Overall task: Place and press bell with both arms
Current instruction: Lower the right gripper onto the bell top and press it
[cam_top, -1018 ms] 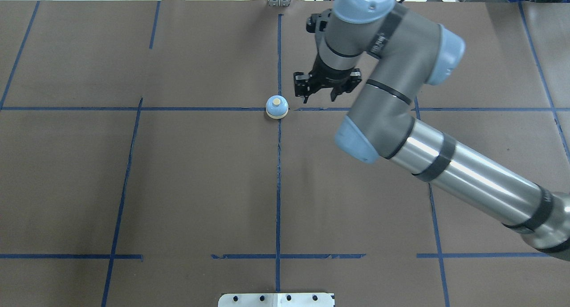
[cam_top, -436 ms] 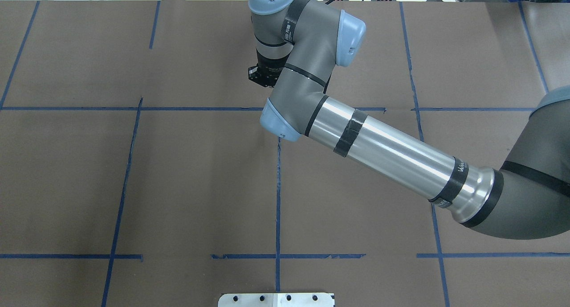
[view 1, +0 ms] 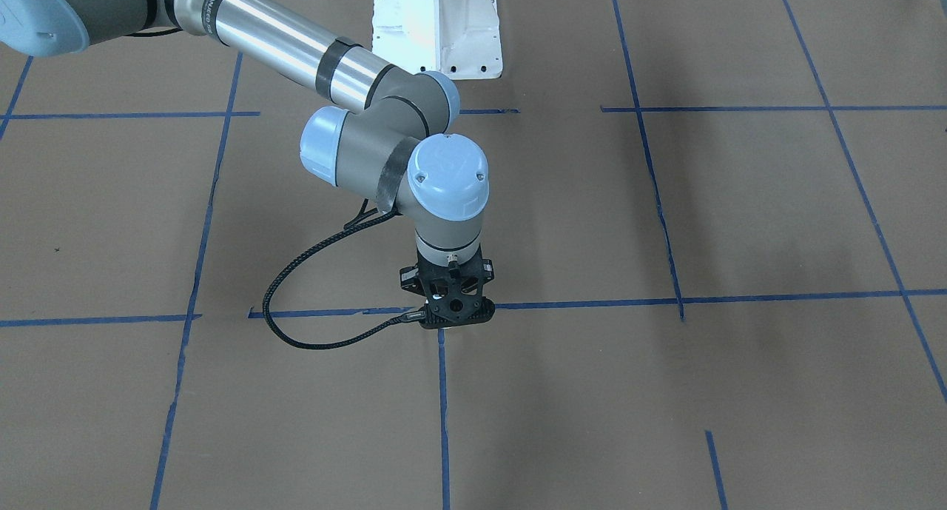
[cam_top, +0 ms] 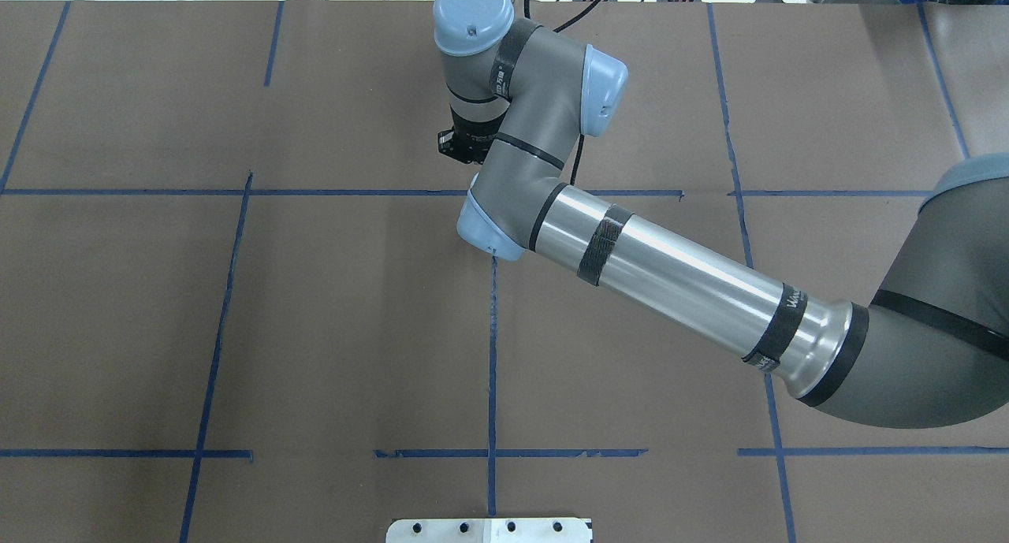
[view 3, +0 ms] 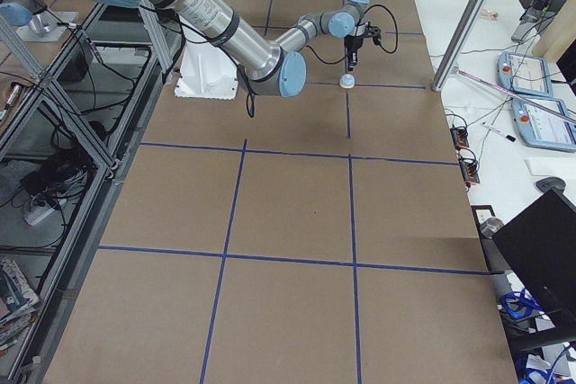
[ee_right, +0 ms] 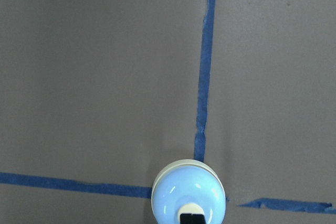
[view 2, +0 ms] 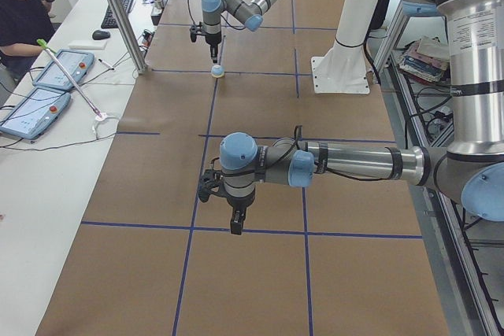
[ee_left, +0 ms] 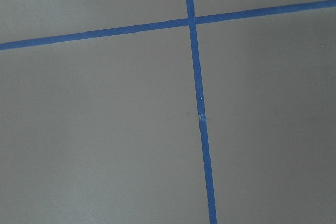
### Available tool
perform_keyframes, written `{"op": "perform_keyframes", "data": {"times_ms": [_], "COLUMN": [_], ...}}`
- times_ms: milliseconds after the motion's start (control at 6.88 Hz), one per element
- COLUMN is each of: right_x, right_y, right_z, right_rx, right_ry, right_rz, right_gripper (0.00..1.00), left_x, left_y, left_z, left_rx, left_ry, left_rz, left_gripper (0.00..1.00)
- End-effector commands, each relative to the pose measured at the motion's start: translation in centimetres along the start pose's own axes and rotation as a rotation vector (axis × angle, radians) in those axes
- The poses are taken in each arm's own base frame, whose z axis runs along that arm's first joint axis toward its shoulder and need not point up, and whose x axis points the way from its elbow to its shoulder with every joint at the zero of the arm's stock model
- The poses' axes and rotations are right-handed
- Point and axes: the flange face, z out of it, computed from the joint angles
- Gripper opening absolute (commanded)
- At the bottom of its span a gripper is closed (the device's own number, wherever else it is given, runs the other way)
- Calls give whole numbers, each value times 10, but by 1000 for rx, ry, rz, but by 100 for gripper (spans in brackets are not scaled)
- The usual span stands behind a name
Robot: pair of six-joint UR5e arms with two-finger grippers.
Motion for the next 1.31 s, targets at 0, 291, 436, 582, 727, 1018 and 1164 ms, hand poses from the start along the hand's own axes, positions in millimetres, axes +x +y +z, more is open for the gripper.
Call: {"op": "perform_keyframes", "data": {"times_ms": [0, 291, 436, 582, 727, 1018, 1164], "right_x": [-2, -3, -3, -3, -3, -4, -8], "right_y": [5, 7, 8, 11, 11, 11, 10], "right_z": [12, 14, 18, 25, 28, 26, 19], "right_rx": [1, -1, -5, -1, -2, 0, 7], "right_ry": [20, 21, 27, 44, 48, 45, 36], "right_rz": [-3, -4, -4, -5, -7, -8, -8], "right_gripper": [0, 0, 0, 0, 0, 0, 0], "left_x": [0, 0, 0, 0, 0, 0, 0], "left_y": [0, 0, 0, 0, 0, 0, 0], "left_z": [0, 0, 0, 0, 0, 0, 0], "left_rx": [0, 0, 0, 1, 0, 0, 0], "left_ry": [0, 0, 0, 0, 0, 2, 0], "left_rz": [0, 0, 0, 1, 0, 0, 0], "left_gripper": [100, 100, 100, 100, 100, 100, 100]}}
